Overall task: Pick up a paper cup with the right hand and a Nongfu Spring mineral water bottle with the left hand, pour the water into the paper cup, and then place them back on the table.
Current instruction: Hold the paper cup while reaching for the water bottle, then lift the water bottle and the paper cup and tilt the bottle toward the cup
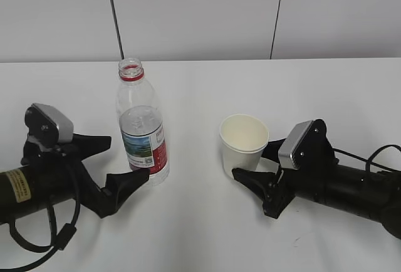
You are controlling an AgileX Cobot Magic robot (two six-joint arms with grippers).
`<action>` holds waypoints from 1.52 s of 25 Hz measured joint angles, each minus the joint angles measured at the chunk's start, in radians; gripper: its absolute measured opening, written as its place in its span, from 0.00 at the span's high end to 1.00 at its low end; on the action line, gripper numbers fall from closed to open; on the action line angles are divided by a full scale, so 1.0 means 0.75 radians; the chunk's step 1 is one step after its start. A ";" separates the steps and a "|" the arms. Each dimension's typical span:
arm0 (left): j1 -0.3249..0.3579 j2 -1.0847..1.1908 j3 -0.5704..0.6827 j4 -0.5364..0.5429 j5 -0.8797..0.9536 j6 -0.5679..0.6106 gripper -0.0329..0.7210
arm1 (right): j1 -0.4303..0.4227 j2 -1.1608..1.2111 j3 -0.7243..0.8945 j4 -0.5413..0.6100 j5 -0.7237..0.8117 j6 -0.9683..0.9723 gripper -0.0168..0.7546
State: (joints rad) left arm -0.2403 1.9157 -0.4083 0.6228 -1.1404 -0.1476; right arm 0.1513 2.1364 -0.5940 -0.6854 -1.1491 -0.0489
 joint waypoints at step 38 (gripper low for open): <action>-0.121 0.127 -0.235 0.025 0.000 -0.035 0.12 | 0.000 -0.123 0.000 -0.144 0.000 0.065 0.33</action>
State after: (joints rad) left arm -0.3311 2.0105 -0.5849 0.6412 -1.1401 -0.1740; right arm 0.1513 2.0439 -0.5940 -0.7936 -1.1491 0.0000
